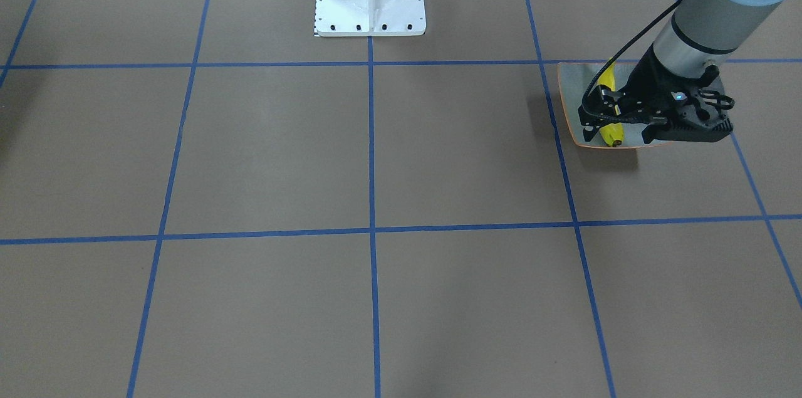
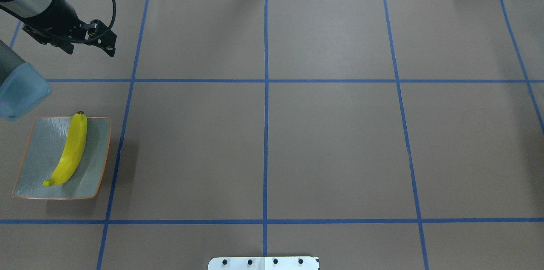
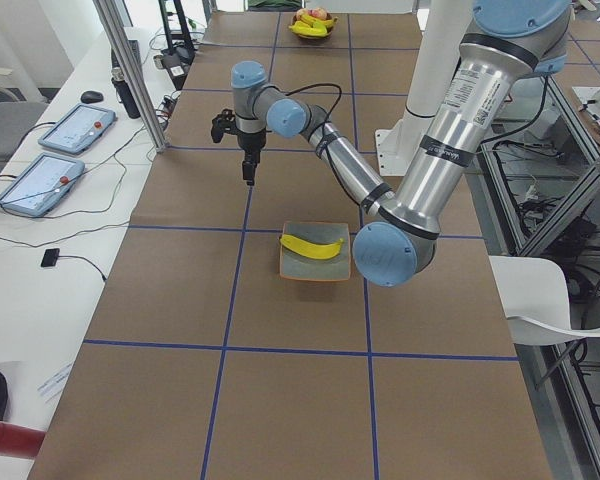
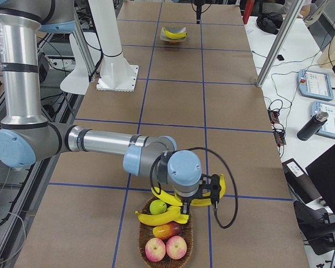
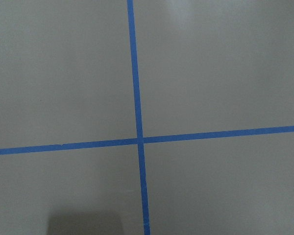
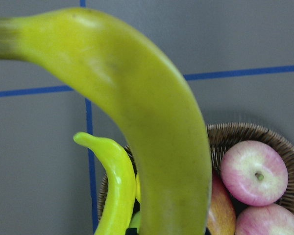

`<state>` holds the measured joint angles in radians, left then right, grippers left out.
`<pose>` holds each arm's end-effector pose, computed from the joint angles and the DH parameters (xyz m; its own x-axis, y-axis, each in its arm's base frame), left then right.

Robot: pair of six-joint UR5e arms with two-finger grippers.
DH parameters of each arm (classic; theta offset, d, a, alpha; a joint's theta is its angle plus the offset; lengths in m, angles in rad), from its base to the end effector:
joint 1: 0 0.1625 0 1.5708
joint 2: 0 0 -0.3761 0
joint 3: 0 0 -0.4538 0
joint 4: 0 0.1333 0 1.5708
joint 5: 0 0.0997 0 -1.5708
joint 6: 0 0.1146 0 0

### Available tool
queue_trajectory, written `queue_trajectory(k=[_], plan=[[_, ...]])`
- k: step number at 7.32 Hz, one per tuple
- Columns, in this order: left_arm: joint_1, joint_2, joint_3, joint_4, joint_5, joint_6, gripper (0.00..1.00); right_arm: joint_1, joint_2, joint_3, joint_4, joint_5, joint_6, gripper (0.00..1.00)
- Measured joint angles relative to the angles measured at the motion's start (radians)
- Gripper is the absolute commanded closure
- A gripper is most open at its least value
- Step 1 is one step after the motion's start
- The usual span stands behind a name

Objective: Transfer all bananas from basket to plate

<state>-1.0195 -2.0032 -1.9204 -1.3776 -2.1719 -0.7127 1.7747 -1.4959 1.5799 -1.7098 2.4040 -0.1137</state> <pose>0.2638 -0.5597 0.2074 0.6919 0.0661 -0.7190 0.0222 0.9934 0.1127 0.1640 -0.5539 0.5819 0.6691 0.0639 0.7404 -0.1271 0.9915 0.0292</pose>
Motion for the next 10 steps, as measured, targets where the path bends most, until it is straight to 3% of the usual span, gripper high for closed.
queue_trajectory(k=[5, 8, 10], plan=[[0.039, -0.007, 0.035, -0.294, -0.008, -0.18, 0.0, -0.464, 0.35, 0.077, -0.176, 0.023, 0.142, 1.0], [0.056, -0.014, 0.143, -0.641, -0.049, -0.327, 0.0, -0.66, 0.405, 0.125, -0.188, 0.093, 0.19, 1.0], [0.094, -0.032, 0.255, -0.935, -0.046, -0.489, 0.0, -0.78, 0.439, 0.179, -0.181, 0.117, 0.392, 1.0]])
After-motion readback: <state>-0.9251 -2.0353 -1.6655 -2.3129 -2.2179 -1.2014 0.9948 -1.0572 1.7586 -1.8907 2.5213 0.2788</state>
